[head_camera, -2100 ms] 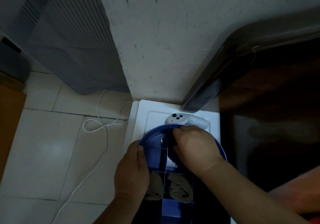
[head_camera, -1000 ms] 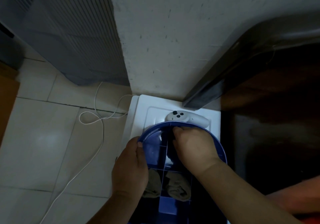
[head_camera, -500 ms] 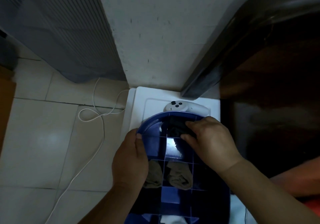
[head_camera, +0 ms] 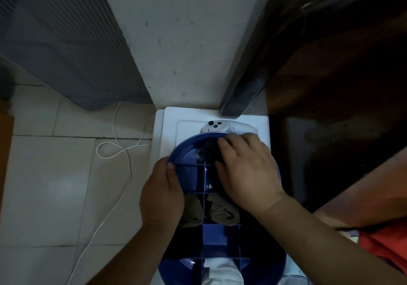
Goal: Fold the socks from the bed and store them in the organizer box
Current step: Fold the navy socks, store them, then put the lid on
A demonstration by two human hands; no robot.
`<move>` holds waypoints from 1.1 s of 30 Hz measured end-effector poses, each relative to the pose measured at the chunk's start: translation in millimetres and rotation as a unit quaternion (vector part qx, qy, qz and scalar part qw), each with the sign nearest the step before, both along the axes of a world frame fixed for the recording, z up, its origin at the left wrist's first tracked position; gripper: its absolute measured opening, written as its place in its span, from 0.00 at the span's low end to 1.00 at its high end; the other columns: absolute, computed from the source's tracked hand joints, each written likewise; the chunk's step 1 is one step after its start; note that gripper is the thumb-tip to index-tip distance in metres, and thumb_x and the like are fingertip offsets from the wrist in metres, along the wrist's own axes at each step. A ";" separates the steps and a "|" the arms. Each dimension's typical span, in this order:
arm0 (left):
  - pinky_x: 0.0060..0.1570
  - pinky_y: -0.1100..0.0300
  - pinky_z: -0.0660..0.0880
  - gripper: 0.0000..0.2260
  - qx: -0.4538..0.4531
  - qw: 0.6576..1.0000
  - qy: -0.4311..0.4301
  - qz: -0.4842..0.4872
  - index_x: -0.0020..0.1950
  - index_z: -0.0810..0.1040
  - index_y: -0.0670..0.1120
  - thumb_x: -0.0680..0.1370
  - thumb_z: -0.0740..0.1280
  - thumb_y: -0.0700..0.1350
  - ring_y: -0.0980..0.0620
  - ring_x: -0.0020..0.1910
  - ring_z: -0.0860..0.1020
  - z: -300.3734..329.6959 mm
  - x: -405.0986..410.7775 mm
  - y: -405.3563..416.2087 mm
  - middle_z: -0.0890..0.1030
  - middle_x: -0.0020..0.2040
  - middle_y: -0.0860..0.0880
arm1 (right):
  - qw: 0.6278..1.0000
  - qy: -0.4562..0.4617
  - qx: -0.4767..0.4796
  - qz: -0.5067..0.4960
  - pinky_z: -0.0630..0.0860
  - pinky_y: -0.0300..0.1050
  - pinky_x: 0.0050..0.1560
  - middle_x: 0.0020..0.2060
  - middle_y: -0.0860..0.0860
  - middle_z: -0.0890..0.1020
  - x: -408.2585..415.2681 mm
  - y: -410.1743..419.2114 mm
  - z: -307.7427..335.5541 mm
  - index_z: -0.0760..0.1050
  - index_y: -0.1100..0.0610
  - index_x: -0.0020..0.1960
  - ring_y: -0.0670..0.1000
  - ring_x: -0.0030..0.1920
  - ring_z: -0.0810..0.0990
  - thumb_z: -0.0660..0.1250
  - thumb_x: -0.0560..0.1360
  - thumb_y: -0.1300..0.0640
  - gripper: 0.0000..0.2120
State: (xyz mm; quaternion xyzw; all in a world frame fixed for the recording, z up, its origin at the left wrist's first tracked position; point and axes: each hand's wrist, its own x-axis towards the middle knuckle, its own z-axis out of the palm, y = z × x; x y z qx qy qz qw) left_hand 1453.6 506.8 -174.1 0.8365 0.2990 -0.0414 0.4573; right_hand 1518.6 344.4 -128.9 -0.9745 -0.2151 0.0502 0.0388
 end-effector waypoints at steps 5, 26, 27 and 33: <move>0.35 0.66 0.66 0.11 0.013 1.000 0.001 -0.004 0.53 0.72 0.58 0.83 0.51 0.51 0.64 0.38 0.73 -1.2 1.0 -0.8 0.74 0.39 0.62 | 0.989 0.136 -0.012 0.051 0.42 0.58 0.79 0.80 0.56 0.45 -23.5 9.4 -16.0 0.45 0.59 0.80 0.54 0.80 0.38 0.44 0.79 0.33 0.40; 0.45 0.56 0.71 0.05 0.011 0.972 0.157 -0.174 0.54 0.75 0.46 0.80 0.64 0.45 0.47 0.46 0.76 53.7 -37.4 29.7 0.80 0.51 0.43 | 0.963 0.198 0.145 -0.114 0.77 0.50 0.57 0.69 0.56 0.72 -129.1 -58.1 72.1 0.74 0.58 0.67 0.59 0.61 0.77 0.62 0.77 0.48 0.21; 0.44 0.56 0.70 0.04 0.016 0.966 0.177 -0.189 0.53 0.74 0.46 0.79 0.64 0.44 0.47 0.45 0.76 61.5 -47.0 29.7 0.81 0.52 0.42 | 0.950 0.231 0.150 -0.147 0.77 0.49 0.56 0.66 0.56 0.74 -152.8 -73.2 76.4 0.75 0.59 0.65 0.59 0.60 0.77 0.62 0.78 0.50 0.20; 0.52 0.49 0.72 0.13 0.066 0.956 0.224 -0.180 0.62 0.73 0.41 0.81 0.59 0.46 0.36 0.55 0.77 69.8 -73.8 10.4 0.78 0.59 0.36 | 0.851 0.327 0.091 -0.400 0.73 0.50 0.55 0.59 0.58 0.79 -269.2 -198.2 50.2 0.76 0.60 0.61 0.60 0.59 0.78 0.65 0.78 0.52 0.16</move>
